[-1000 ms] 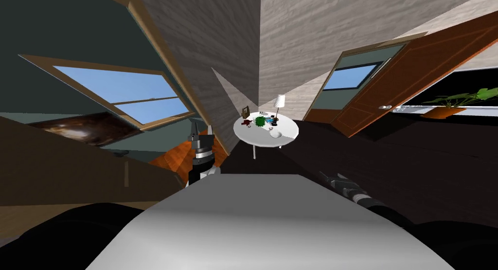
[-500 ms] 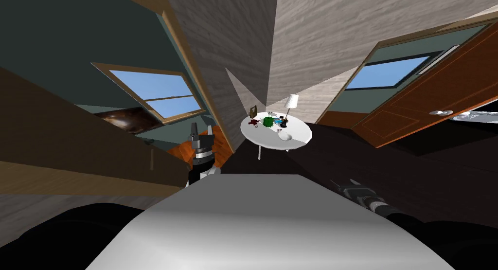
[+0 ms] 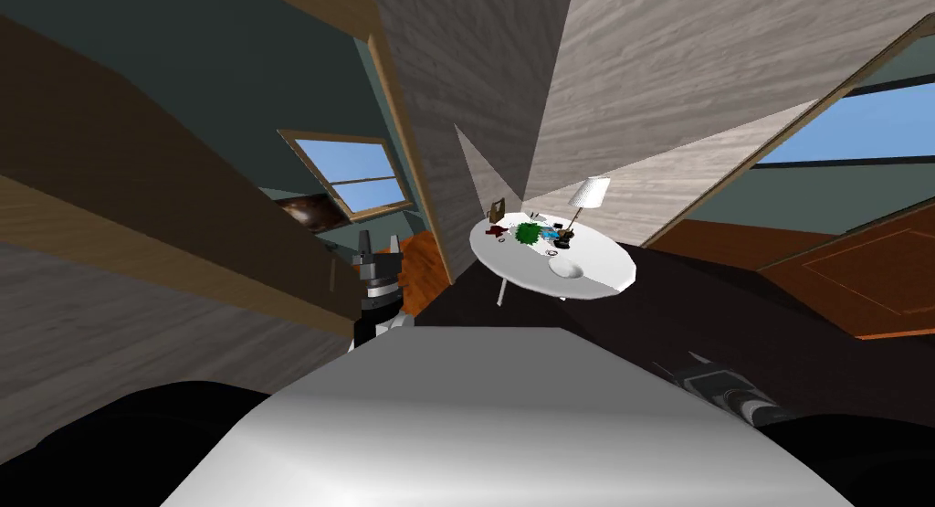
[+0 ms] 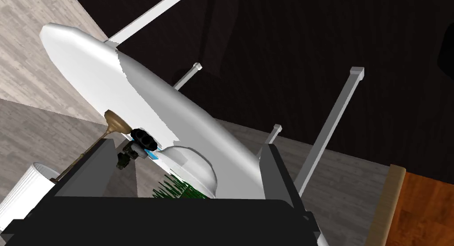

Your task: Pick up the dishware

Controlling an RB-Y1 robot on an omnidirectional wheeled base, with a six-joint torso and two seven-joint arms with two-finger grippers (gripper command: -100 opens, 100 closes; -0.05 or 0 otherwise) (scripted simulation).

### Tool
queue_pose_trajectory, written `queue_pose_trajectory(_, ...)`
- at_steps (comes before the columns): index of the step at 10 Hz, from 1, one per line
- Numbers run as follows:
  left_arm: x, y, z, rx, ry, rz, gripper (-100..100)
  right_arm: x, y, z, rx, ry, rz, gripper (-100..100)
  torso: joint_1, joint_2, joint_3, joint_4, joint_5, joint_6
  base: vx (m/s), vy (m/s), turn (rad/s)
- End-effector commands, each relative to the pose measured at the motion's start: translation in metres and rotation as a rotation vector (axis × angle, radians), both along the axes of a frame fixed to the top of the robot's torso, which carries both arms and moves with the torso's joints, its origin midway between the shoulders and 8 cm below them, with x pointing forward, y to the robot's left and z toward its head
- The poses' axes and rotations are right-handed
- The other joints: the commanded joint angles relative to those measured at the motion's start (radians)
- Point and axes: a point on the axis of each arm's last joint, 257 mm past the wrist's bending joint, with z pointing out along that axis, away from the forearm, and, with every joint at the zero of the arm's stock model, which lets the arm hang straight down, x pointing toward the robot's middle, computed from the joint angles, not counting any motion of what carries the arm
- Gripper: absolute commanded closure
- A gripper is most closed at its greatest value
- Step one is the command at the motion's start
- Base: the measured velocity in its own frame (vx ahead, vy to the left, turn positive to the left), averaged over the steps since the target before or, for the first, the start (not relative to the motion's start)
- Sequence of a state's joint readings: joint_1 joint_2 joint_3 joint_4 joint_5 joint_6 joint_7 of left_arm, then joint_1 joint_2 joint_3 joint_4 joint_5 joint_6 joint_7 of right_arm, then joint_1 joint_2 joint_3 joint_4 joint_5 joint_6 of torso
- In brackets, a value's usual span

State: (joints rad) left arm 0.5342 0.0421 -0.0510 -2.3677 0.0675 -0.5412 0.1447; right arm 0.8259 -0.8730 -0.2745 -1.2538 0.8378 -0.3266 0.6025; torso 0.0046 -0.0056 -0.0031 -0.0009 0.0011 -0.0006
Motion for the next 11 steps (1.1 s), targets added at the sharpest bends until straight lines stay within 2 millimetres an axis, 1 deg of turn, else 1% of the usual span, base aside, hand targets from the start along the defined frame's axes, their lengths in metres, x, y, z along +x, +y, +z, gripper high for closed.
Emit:
queue_pose_trajectory(1,0.000,0.000,0.000,0.000,0.000,0.000,0,-0.005,-0.007,0.000,-0.041,0.043,0.029,-100,0.000,0.000,0.000,0.000,0.000,0.000,0.072,0.049,0.114)
queue_pose_trajectory(2,0.000,0.000,0.000,0.000,0.000,0.000,0,-0.014,-0.018,-0.001,-0.086,0.096,0.060,-100,-0.001,0.002,0.001,0.000,0.000,0.001,0.061,0.052,0.312)
queue_pose_trajectory(4,0.000,0.000,0.000,0.000,0.000,0.000,0,-0.030,-0.036,-0.003,-0.162,0.194,0.120,-100,-0.002,0.001,0.000,0.000,0.000,0.000,0.099,0.035,0.435)
queue_pose_trajectory(6,0.000,0.000,0.000,0.000,0.000,0.000,0,-0.045,-0.048,-0.007,-0.216,0.281,0.175,-100,-0.003,-0.002,-0.001,0.000,-0.001,0.000,0.120,0.016,0.382)
queue_pose_trajectory(9,0.000,0.000,0.000,0.000,0.000,0.000,0,-0.064,-0.056,-0.017,-0.260,0.388,0.251,-100,-0.003,-0.001,-0.001,0.000,-0.001,0.000,0.120,-0.002,0.365)
queue_pose_trajectory(11,0.000,0.000,0.000,0.000,0.000,0.000,0,-0.075,-0.055,-0.026,-0.268,0.439,0.291,-100,-0.006,-0.002,-0.002,-0.001,-0.001,0.001,0.126,-0.068,0.277)
